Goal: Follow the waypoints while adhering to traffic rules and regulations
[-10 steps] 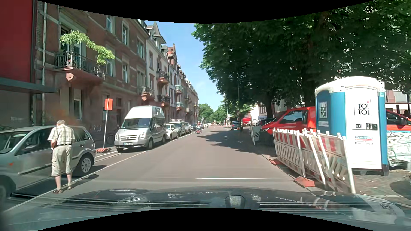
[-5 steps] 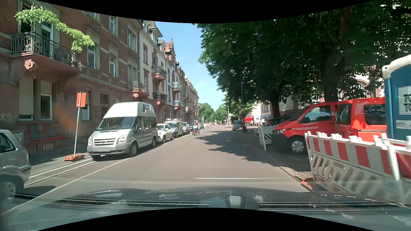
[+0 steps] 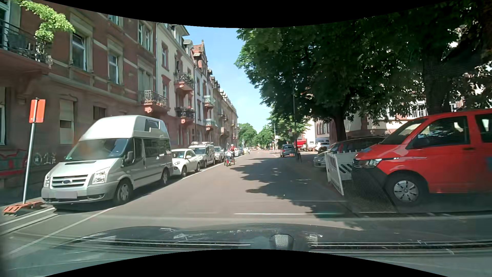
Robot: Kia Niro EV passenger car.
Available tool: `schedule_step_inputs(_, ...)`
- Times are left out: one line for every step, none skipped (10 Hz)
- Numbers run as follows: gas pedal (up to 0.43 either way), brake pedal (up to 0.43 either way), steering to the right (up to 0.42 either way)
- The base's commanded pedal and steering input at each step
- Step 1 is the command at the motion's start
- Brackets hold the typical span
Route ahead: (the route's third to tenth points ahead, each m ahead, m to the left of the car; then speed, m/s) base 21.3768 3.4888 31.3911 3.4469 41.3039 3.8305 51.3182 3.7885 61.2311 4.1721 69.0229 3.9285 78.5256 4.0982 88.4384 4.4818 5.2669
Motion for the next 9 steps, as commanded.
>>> schedule_step_inputs(0.13,0.0,-0.008)
schedule_step_inputs(0.13,0.0,-0.008)
schedule_step_inputs(0.118,0.0,-0.003)
schedule_step_inputs(0.118,0.0,-0.004)
schedule_step_inputs(0.118,0.0,-0.003)
schedule_step_inputs(0.118,0.0,-0.003)
schedule_step_inputs(0.118,0.0,-0.004)
schedule_step_inputs(0.118,0.0,-0.003)
schedule_step_inputs(0.118,0.0,-0.001)
